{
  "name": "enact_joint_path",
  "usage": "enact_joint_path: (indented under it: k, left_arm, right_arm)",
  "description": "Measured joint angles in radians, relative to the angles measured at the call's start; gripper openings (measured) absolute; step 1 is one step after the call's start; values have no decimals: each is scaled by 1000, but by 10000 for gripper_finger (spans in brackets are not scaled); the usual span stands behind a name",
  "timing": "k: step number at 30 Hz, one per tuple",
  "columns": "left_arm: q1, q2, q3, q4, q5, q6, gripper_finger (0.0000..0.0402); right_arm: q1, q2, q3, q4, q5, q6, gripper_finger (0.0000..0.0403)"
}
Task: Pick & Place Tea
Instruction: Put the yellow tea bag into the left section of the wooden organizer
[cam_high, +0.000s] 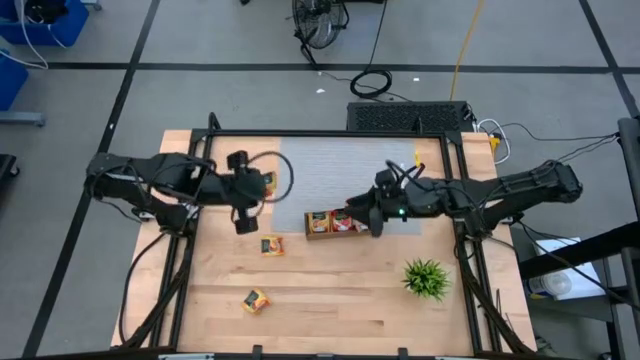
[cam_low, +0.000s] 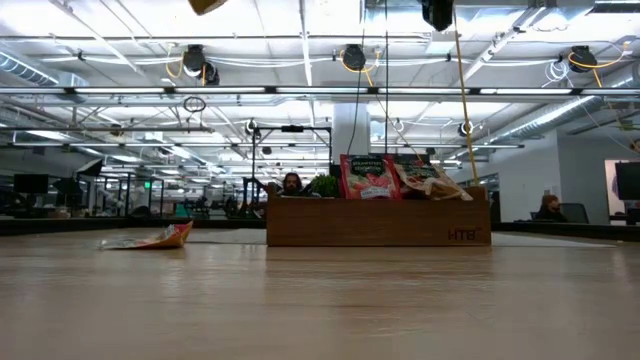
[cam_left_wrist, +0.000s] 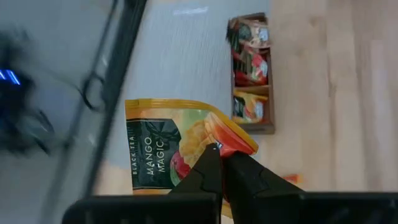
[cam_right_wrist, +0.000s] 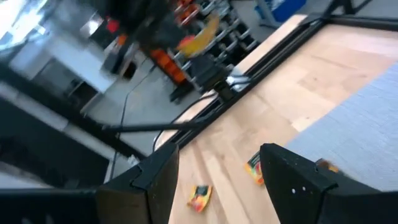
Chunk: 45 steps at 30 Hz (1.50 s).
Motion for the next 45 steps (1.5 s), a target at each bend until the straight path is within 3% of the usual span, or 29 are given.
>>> enact_joint_path:
  k: [7, 14, 22, 33, 37, 43, 45]
  left_arm:
    - [-99, 129, 56, 4, -122, 277, 6]
    - [-105, 318, 188, 5, -160, 439, 6]
    - [-56, 456, 329, 16, -100, 569, 6]
    - [-16, 502, 380, 66, -10, 654, 6]
    - [-25, 502, 380, 72, -11, 660, 6]
    - [-25, 502, 380, 54, -10, 627, 6]
    - [-25, 502, 380, 53, -27, 620, 6]
  right_arm:
    - [-66, 0, 0, 9, 1, 89, 208]
    - [-104, 37, 1, 33, -7, 144, 208]
    - [-121, 112, 1, 139, -176, 186, 208]
    - [-121, 124, 1, 137, -206, 181, 203]
    - [-121, 124, 1, 127, -206, 181, 165]
    - [-121, 124, 1, 125, -206, 178, 31]
    - [-121, 124, 1, 125, -206, 170, 11]
